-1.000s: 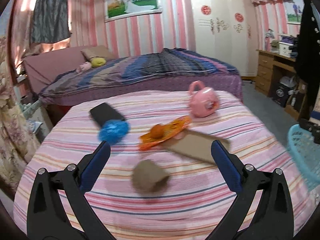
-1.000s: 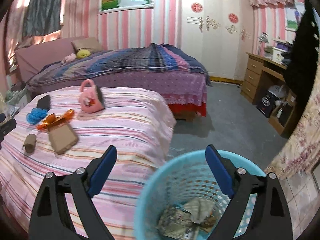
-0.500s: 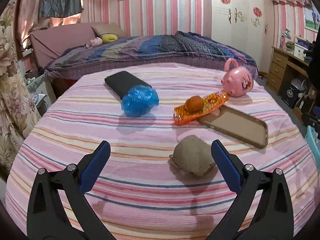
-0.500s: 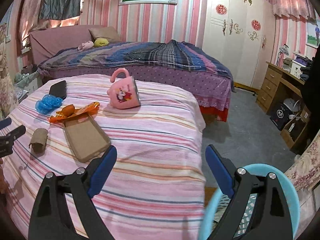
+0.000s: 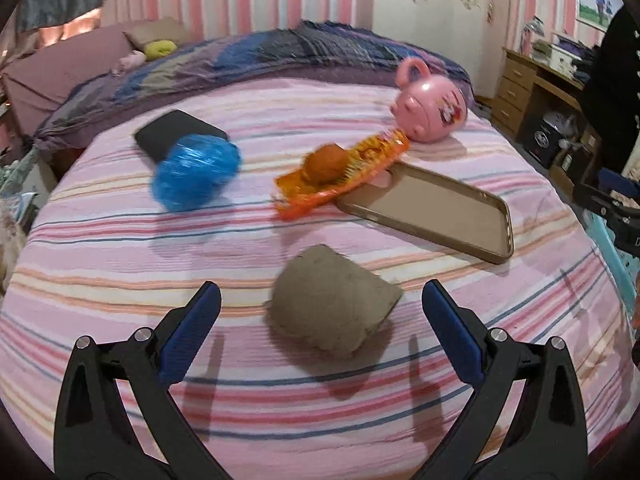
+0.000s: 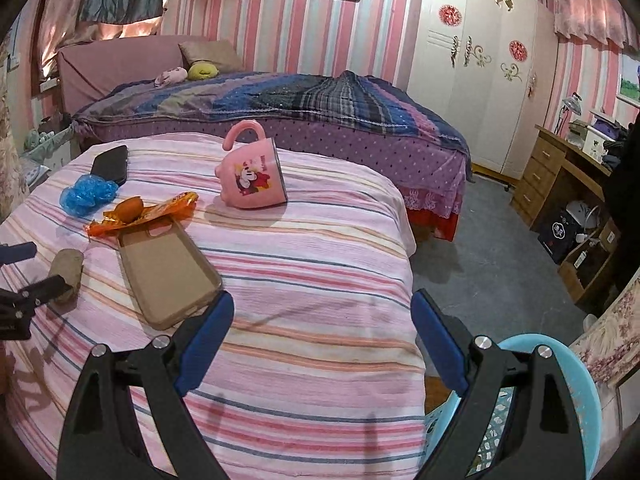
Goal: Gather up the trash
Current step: 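Lower the left gripper onto the cardboard tube and close on it, then grasp the orange ball on the wrapper with the right gripper while the left holds the tube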
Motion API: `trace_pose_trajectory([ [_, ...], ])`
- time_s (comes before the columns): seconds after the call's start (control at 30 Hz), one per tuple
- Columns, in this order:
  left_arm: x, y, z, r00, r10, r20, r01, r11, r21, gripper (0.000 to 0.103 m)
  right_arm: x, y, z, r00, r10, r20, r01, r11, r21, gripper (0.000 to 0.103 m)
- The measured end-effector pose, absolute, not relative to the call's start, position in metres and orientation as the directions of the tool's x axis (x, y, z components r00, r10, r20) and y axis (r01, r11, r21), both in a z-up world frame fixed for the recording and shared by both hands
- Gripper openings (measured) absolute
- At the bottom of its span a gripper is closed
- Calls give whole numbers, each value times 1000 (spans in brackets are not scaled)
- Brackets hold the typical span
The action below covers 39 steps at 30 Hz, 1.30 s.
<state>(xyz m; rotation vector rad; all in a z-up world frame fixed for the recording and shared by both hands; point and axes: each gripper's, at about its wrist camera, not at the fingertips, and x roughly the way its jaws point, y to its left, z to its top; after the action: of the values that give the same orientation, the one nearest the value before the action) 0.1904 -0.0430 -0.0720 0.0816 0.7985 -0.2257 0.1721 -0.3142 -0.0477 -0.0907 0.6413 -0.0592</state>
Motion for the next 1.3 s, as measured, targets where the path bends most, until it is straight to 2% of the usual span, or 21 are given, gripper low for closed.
trace_pose_trajectory([
  [0.07, 195, -47, -75, 654, -194, -731, 255, 967, -29, 95, 173, -315, -48, 799, -84, -595, 28, 994, -103, 88],
  [0.17, 199, -50, -76, 637, -219, -739, 271, 961, -51, 80, 174, -316, -48, 798, -86, -597, 30, 994, -103, 88],
  [0.23, 201, -50, -79, 621, -227, -750, 274, 960, -63, 64, 174, -316, -48, 797, -85, -599, 29, 994, -103, 88],
  [0.43, 193, -41, -69, 664, -229, -712, 247, 966, -80, 62, 178, -315, -49, 798, -84, -597, 29, 994, -101, 88],
  [0.63, 185, -17, -54, 747, -119, -655, 148, 989, -11, 62, 180, -305, -51, 804, -68, -591, 14, 995, -95, 88],
  [1.03, 190, 62, -41, 797, 58, -602, -59, 998, 19, 62, 195, -248, -58, 820, -8, -573, -76, 990, -123, 88],
  [1.3, 199, 99, -36, 802, 122, -585, -141, 990, 14, 62, 205, -206, -63, 820, 36, -571, -134, 982, -130, 88],
])
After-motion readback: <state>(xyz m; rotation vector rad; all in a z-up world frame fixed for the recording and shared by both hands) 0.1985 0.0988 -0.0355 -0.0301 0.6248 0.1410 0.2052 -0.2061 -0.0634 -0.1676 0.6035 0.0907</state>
